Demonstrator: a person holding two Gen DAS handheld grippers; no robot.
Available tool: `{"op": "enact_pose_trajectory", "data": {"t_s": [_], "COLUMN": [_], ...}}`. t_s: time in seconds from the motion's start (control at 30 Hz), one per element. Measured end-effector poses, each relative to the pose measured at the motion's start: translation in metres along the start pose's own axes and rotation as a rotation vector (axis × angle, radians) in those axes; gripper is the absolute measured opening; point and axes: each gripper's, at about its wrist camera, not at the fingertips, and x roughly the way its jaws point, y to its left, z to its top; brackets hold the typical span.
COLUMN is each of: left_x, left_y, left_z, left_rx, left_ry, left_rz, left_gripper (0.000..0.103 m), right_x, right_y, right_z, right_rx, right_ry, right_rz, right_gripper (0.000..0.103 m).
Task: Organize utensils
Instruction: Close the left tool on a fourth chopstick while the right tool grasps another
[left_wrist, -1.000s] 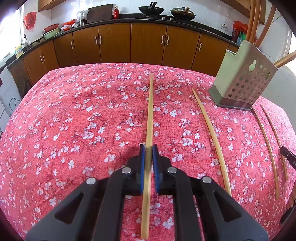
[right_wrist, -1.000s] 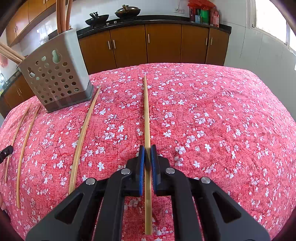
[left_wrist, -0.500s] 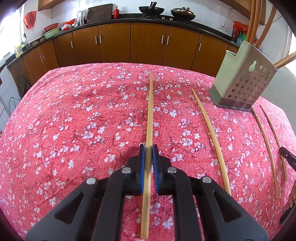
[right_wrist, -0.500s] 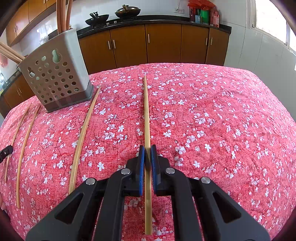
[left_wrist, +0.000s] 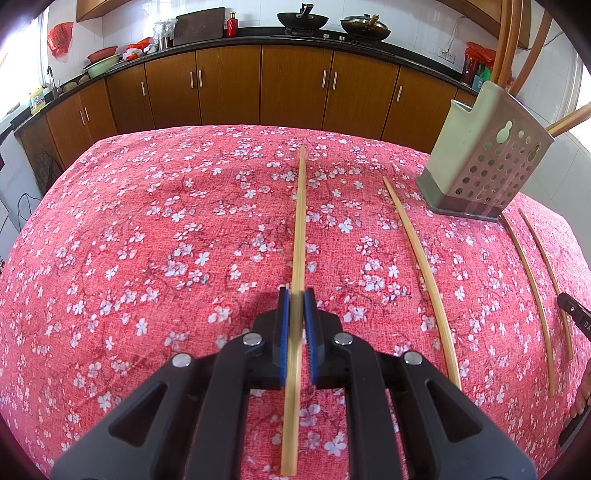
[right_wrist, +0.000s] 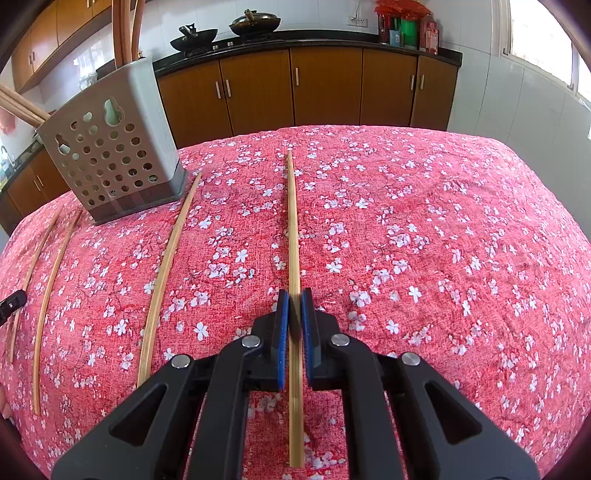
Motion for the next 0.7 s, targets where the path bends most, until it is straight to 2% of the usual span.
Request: {"op": "enact_pose_trajectory", "data": {"t_s": [0.7], "left_x": [0.0003], "left_y": [0.001], "left_z": [0.0002], "left_rx": [-0.005], "left_ry": [0.0], "left_rz": [-0.008], "left_gripper": [0.012], "right_x": [0.0], "right_y": [-0.0005], "right_z": [0.0005], "right_rx": [0.001], "right_ry": [0.002], "right_rz": [0.0], "right_gripper": [0.008]}}
